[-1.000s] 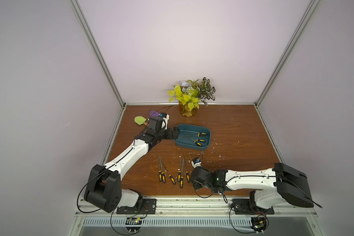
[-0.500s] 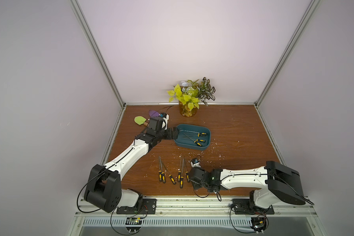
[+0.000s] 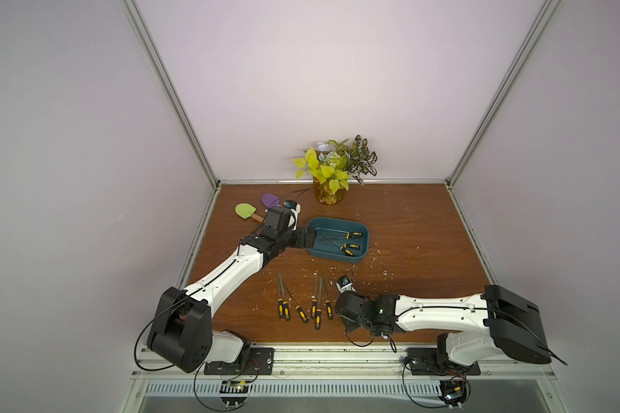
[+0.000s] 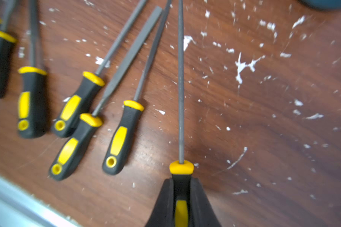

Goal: Put the file tool into the storage box
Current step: Pick up the file tool from the center of the board.

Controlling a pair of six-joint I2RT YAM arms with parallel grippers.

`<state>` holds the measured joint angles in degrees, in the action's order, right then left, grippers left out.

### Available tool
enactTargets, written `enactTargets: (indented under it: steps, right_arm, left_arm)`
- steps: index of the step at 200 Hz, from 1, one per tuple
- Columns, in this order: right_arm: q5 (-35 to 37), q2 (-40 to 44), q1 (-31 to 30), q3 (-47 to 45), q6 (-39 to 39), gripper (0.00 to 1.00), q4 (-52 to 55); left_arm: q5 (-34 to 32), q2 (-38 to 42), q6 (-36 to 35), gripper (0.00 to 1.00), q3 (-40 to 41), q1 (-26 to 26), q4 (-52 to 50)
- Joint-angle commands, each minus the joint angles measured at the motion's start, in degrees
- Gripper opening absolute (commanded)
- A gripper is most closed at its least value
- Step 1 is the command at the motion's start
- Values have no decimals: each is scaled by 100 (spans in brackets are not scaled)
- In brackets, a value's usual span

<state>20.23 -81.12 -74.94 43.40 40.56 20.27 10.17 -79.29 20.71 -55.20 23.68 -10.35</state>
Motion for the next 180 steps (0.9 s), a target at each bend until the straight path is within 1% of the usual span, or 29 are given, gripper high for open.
enactTargets:
  steps: [1,25,48,72,82,98,114,123,132,157,180]
  right_arm:
    - [341,436,-12,225,-819,11,255]
    - [534,868,43,330,-1419,12,232]
    - [548,1156,274,533,-2027,12,210]
    - [372,1259,725,675,-2761,13,28]
    - [302,1245,1021,700,-3068,13,-88]
    - [-10,1188,1504,805,-3569,13,-385]
    - [-330,1025,1859,895,-4163,16,-826]
    - [-341,836,2025,1030,-4435,16,-975]
    - [-366,594,2242,1190,-4622,16,-1078]
    - [-884,-136,2866,1602,-5185,14,-1288]
    - [-1125,-884,3226,2091,-5606,11,-1198]
  left_arm:
    - [-16,120,-71,100,-41,14,77]
    - [19,238,-17,100,36,14,199]
    - [166,363,8,100,78,-33,319]
    - [456,576,130,100,241,-172,616]
    - [575,635,199,100,299,-254,727]
    - [686,660,245,100,317,-353,778]
    - [660,631,231,100,294,-373,734]
    - [649,631,219,100,295,-363,731]
    - [653,641,219,100,308,-364,733]
    - [655,694,244,100,360,-356,789]
    - [627,738,233,100,366,-330,800]
